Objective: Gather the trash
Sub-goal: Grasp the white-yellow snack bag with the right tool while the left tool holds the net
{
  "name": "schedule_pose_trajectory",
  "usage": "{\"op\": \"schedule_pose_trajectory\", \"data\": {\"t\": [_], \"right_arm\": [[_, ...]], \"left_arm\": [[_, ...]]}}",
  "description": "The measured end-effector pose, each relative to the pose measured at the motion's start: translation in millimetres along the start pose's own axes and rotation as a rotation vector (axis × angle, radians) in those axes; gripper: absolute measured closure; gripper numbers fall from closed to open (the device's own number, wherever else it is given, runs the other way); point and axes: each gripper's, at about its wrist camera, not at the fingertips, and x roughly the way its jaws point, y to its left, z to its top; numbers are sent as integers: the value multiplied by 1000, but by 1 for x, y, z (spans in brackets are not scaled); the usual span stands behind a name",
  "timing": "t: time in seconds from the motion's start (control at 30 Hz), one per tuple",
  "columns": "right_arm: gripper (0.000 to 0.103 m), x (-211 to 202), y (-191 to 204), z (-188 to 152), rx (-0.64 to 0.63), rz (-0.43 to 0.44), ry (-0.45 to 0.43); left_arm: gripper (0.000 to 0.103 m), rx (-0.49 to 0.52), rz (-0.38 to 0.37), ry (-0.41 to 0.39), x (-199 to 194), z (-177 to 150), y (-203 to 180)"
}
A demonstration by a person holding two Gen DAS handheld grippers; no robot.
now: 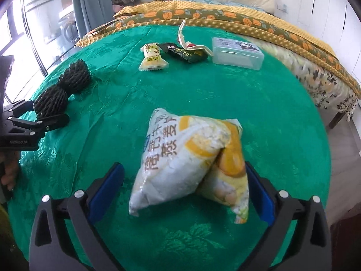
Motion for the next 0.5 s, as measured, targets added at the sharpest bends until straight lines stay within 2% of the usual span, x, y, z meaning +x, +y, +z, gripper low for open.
{"op": "schedule_pose_trajectory", "data": {"t": [0.5], "right_arm": [[5, -1, 0, -2, 5, -8, -9]], "left_arm": [[5, 1, 6, 0, 0, 0, 0]]}}
